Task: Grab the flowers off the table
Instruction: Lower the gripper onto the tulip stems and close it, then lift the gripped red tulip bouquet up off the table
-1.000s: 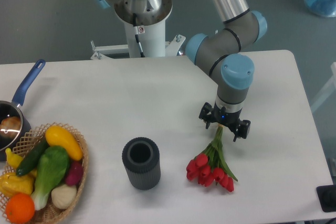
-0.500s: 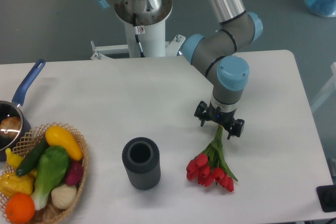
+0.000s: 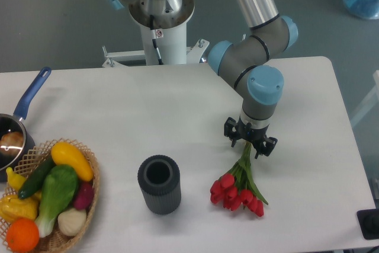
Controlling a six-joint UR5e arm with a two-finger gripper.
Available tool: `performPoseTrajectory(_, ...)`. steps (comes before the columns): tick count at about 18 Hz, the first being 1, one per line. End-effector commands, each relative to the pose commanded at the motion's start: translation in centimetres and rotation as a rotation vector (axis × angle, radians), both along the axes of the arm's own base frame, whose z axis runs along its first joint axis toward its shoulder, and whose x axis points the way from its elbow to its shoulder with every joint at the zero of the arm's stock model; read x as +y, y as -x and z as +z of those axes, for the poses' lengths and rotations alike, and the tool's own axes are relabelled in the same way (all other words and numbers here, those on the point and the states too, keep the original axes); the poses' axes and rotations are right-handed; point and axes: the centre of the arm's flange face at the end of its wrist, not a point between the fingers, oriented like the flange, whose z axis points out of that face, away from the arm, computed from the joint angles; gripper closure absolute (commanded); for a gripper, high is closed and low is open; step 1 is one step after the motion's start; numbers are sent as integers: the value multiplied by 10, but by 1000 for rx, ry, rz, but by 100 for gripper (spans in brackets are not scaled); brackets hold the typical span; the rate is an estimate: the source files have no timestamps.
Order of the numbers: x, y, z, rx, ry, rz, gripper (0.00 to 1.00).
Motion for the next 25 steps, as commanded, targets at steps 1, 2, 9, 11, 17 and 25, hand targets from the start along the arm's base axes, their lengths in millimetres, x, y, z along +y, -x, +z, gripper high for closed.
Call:
performPoseTrajectory(1, -1, 0, -1, 3, 8, -11, 30)
performPoseTrajectory(2, -1, 0, -1, 6, 10, -33, 32)
performPoseTrajectory(9, -1, 3, 1, 12, 8, -40, 58)
performPoseTrajectory(11, -1, 2, 2, 12, 8, -37, 66)
performPoseTrajectory(17, -1, 3, 3, 15, 6, -34, 75)
performPoseTrajectory(25, 7, 16, 33, 63, -29, -29, 75)
